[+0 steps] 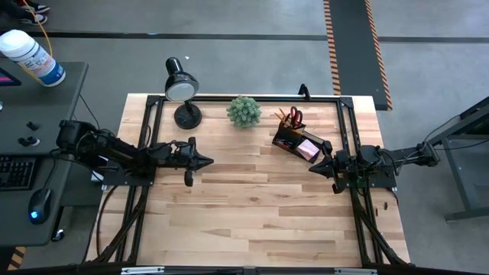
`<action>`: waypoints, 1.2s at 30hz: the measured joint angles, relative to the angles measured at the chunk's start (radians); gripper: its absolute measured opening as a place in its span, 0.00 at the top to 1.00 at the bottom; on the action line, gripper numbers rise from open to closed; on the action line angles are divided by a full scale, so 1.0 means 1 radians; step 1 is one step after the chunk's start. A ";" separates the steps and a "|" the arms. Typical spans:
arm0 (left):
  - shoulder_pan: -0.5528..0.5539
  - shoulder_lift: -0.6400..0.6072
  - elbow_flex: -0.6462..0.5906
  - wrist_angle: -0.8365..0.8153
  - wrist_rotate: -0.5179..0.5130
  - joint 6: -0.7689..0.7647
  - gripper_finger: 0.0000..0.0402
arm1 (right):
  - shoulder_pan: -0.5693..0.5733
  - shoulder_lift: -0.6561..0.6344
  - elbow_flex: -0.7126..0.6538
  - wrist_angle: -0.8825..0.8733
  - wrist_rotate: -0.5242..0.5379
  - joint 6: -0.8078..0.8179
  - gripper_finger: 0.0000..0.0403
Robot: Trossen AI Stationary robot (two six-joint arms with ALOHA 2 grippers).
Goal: Pick and place office supplies into organizer
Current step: Return to Home Position
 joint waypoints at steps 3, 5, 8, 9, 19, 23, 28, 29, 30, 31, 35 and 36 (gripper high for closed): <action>0.000 -0.030 0.000 0.000 0.000 0.019 1.00 | 0.000 0.000 0.000 0.000 0.000 0.000 1.00; 0.001 -0.061 0.000 -0.011 0.000 0.044 1.00 | 0.000 0.000 0.000 0.000 0.000 0.000 1.00; 0.015 -0.121 0.000 -0.057 -0.003 0.057 1.00 | 0.000 0.000 0.000 0.000 0.000 0.000 1.00; 0.028 -0.145 0.000 -0.090 0.000 0.054 1.00 | 0.000 0.000 0.000 0.000 0.000 0.000 1.00; 0.133 -0.389 0.000 -0.359 0.091 0.020 1.00 | 0.000 0.000 0.000 0.000 0.000 0.000 1.00; 0.131 -0.488 0.001 -0.450 0.079 0.024 1.00 | 0.000 0.000 0.000 0.000 0.000 0.000 1.00; 0.131 -0.628 0.001 -0.546 0.075 0.028 1.00 | 0.000 0.000 0.000 0.000 0.000 0.000 1.00; 0.131 -0.657 0.001 -0.567 0.075 0.028 1.00 | 0.000 0.000 0.000 0.000 0.000 0.000 1.00; 0.131 -0.687 0.001 -0.592 0.076 0.029 1.00 | 0.000 0.000 0.000 0.000 0.000 0.000 1.00; 0.131 -0.716 0.001 -0.619 0.075 0.030 1.00 | 0.000 0.000 0.000 0.000 0.000 0.000 1.00; 0.131 -0.839 0.001 -0.726 0.056 0.032 1.00 | 0.000 0.000 0.000 0.000 0.000 0.000 1.00; 0.131 -0.868 0.001 -0.751 0.055 0.031 1.00 | 0.000 0.000 0.000 0.000 0.000 0.000 1.00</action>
